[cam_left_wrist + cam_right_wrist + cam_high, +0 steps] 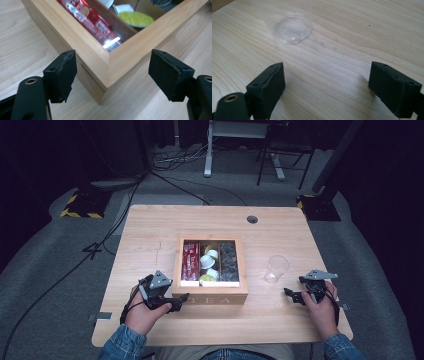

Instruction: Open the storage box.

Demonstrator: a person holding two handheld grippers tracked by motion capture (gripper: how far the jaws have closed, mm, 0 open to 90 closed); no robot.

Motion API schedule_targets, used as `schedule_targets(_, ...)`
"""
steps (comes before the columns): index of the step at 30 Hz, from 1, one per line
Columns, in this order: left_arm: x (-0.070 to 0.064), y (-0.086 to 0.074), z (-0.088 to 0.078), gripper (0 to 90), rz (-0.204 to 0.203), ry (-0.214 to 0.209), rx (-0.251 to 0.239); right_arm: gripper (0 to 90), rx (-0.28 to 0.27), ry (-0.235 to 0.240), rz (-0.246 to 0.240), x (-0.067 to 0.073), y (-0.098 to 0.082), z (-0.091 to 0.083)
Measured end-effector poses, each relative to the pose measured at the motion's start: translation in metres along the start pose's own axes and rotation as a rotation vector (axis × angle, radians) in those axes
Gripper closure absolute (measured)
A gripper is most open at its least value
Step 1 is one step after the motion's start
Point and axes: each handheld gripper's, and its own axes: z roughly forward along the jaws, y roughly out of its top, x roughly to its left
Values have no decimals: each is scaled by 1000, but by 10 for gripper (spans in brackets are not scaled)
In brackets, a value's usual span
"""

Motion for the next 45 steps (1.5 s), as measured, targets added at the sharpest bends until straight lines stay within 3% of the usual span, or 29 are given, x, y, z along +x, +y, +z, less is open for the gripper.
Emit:
schedule_targets(9,2,-4,5,278,24,8,42,137,0,0,0,0,0,0)
schedule_targets(14,1,-4,4,334,77,42,66,142,1,-3,2,0,0,0)
schedule_targets(19,0,-2,0,379,102,55,69,189,-8,2,3,2,-1,-2)
schedule_targets(25,0,-2,-1,412,101,51,71,222,-25,21,-18,6,1,-4)
schedule_targets(33,0,0,-4,441,108,52,63,250,-68,39,-10,7,12,-17)
schedule_targets(41,2,5,-13,465,99,43,27,270,-113,104,-69,21,37,-38)
schedule_targets(45,2,6,-14,469,90,37,14,271,-108,122,-107,27,46,-43)
